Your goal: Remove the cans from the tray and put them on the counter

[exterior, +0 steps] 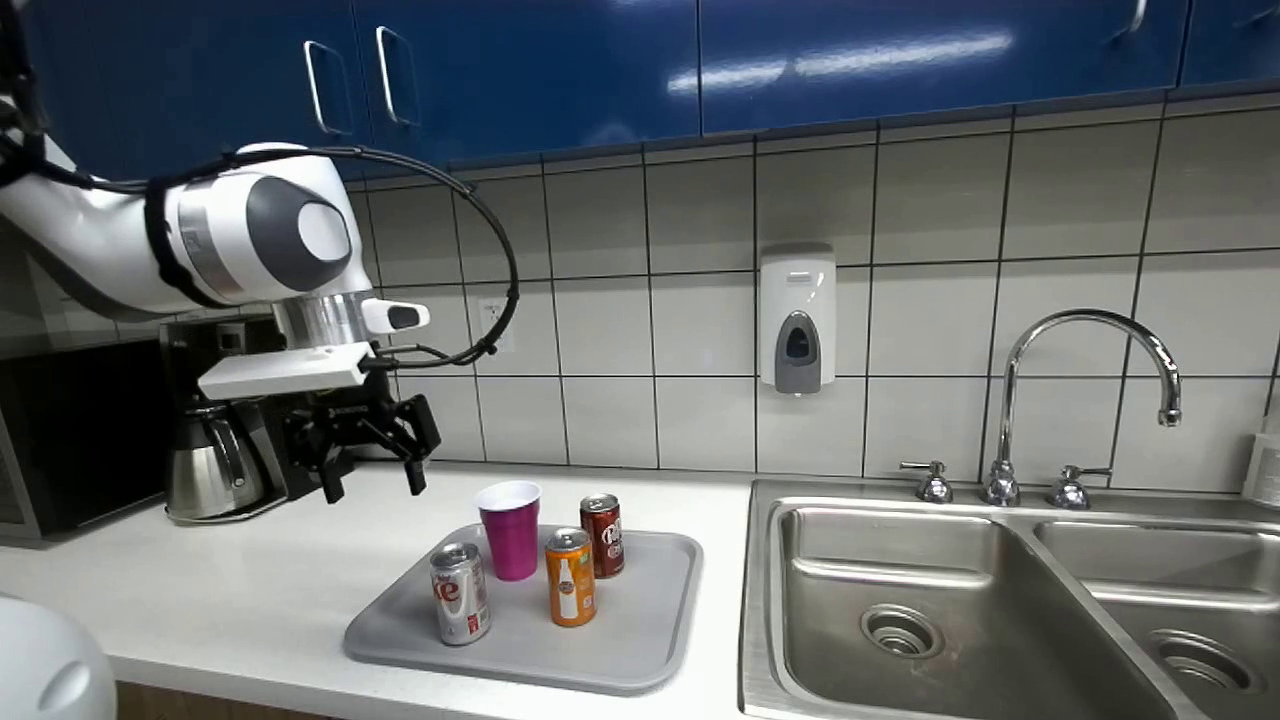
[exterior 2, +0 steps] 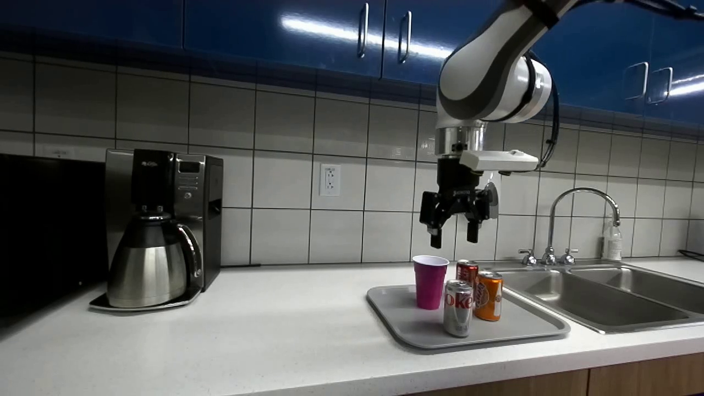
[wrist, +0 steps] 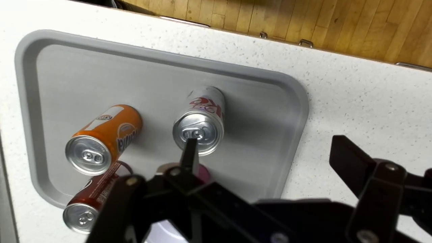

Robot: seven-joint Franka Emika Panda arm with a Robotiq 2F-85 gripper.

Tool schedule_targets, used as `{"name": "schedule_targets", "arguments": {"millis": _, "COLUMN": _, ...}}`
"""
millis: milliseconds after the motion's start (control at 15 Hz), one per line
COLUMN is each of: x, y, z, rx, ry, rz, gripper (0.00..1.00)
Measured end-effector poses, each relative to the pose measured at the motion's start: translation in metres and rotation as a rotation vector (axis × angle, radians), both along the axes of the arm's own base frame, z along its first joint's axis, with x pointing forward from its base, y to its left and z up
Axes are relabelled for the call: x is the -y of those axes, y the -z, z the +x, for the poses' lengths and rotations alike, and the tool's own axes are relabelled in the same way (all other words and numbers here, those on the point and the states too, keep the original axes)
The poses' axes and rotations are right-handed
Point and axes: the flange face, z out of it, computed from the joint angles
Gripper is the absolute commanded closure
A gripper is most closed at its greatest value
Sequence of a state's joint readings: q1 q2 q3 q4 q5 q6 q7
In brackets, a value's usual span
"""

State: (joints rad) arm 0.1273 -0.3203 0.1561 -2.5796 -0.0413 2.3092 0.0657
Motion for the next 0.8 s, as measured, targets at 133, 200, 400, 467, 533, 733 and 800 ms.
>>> {"name": "schedule_targets", "arguments": {"millis": 133, "x": 0.008, "y": 0.014, "z": 0.006, "rx": 0.005, "ry": 0.001, "rz": 0.014, "gripper": 0.0}}
{"name": "schedule_targets", "arguments": {"millis": 200, "x": 0.01, "y": 0.02, "z": 0.009, "rx": 0.008, "ry": 0.0, "rz": 0.019, "gripper": 0.0}}
{"name": "schedule_targets", "arguments": {"millis": 400, "x": 0.016, "y": 0.038, "z": 0.018, "rx": 0.016, "ry": -0.008, "rz": 0.033, "gripper": 0.0}}
{"name": "schedule_targets", "arguments": {"millis": 467, "x": 0.017, "y": 0.043, "z": 0.02, "rx": 0.017, "ry": -0.01, "rz": 0.036, "gripper": 0.0}}
{"name": "schedule_targets", "arguments": {"millis": 533, "x": 0.019, "y": 0.049, "z": 0.022, "rx": 0.017, "ry": -0.012, "rz": 0.038, "gripper": 0.0}}
{"name": "schedule_targets", "arguments": {"millis": 733, "x": 0.024, "y": 0.061, "z": 0.026, "rx": 0.015, "ry": -0.01, "rz": 0.043, "gripper": 0.0}}
{"name": "schedule_targets", "arguments": {"millis": 800, "x": 0.027, "y": 0.063, "z": 0.027, "rx": 0.015, "ry": -0.009, "rz": 0.044, "gripper": 0.0}}
